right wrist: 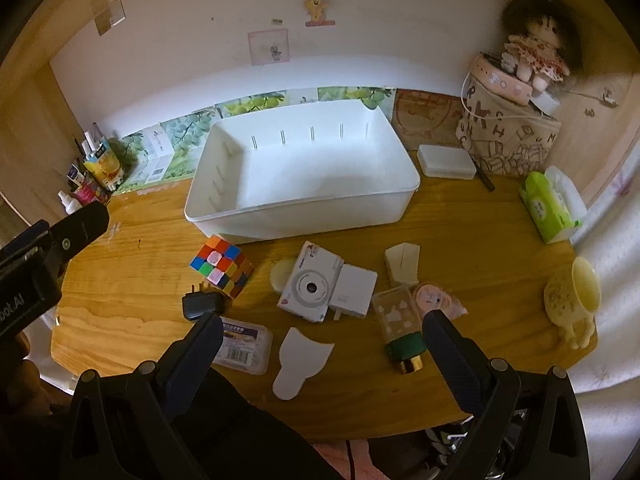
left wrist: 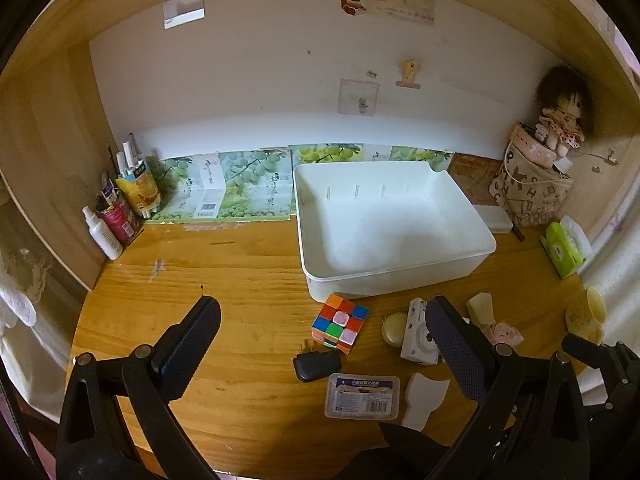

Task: Organize rigid objects

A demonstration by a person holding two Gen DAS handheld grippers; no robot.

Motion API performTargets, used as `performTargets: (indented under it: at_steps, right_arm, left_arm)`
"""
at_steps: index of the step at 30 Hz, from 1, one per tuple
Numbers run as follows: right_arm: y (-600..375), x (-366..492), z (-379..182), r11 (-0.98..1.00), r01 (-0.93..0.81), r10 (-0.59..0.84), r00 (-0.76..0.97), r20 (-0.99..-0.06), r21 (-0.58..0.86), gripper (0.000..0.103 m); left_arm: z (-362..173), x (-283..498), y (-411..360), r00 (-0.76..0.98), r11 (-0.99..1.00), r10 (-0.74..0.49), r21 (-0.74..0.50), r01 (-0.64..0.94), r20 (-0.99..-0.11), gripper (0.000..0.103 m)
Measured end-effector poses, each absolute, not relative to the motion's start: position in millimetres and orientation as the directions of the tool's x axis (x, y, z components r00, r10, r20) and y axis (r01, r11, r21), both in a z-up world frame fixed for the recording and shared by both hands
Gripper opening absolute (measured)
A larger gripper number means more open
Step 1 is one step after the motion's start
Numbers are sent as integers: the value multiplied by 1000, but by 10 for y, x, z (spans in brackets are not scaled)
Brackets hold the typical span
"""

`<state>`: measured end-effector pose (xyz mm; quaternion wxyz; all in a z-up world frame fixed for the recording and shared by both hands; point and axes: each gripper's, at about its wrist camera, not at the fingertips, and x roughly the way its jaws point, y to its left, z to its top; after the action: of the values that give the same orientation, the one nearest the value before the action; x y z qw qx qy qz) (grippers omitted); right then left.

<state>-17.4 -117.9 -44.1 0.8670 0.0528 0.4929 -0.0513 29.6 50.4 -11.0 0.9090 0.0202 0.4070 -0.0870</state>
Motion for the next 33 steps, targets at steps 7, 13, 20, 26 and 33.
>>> performTargets:
  at_steps: [7,13,20,26,33]
  right_arm:
    - [-1190,-311,-491,969,244,-82,479,-874,42,100]
    - [-1337,-467,-520,937,343,-106,451,-886,63,98]
    - [-1531,-601,-646,897,429,-93,410,-907,102,97]
    - [-1757,-630,-832,863,486,-50,357,-933,140,93]
    - [-2010,-575,-1018,858,480,17,325,-946,180,89]
  left_arm:
    - [-192,347,470,604,964,-209,-59,259,-769,102]
    - [-249,352,379,560,945,-252,-76,317,-789,102]
    - [-412,343,304,479,937,-250,-87,337,-841,102]
    - [-663,380,250,363,950,-215,-108,294,-907,102]
    - [-906,360,59,241,948,-202,-128,290,-949,102]
